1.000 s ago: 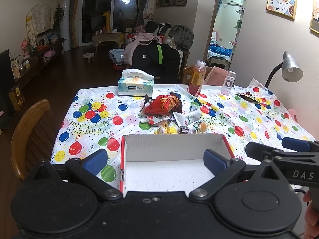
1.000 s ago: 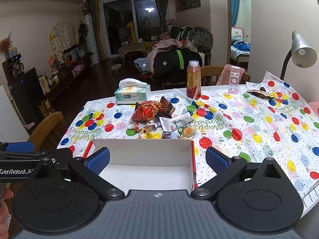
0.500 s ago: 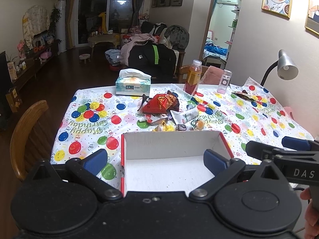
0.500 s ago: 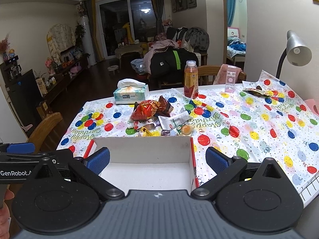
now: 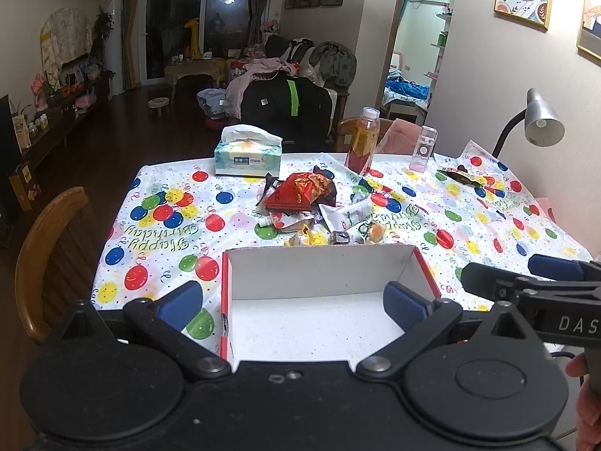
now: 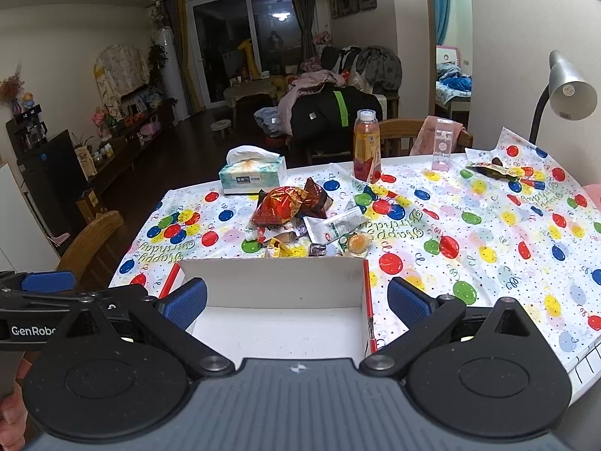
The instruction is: Organize snacks
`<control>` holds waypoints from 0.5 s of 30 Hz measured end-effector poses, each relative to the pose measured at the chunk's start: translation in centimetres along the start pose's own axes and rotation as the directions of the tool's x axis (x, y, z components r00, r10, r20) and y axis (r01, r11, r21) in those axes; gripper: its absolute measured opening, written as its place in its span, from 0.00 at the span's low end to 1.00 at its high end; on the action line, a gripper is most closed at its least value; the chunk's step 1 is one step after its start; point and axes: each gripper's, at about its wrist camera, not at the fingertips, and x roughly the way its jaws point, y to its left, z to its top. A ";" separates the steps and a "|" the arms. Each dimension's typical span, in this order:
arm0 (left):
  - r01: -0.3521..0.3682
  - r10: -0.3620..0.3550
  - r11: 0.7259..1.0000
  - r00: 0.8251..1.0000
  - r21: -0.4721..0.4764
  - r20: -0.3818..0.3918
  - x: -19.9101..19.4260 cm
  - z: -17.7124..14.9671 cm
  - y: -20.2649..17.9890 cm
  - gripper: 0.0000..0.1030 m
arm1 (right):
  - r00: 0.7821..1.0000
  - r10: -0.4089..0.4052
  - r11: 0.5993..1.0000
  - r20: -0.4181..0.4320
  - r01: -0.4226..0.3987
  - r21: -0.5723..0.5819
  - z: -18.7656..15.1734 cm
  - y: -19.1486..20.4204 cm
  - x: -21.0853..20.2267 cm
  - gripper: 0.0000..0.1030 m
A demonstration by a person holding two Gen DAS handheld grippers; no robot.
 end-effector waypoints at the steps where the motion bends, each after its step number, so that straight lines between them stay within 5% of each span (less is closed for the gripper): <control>1: -0.002 0.002 1.000 1.000 -0.001 -0.003 0.2 0.1 -0.1 0.99 | 1.000 0.001 1.000 0.000 -0.001 -0.003 0.1 -0.1 0.2 1.00; 15: -0.013 0.012 0.999 0.999 -0.033 -0.050 5.0 2.9 -1.1 0.99 | 0.998 0.042 0.999 -0.056 -0.042 -0.010 2.7 -3.4 5.1 1.00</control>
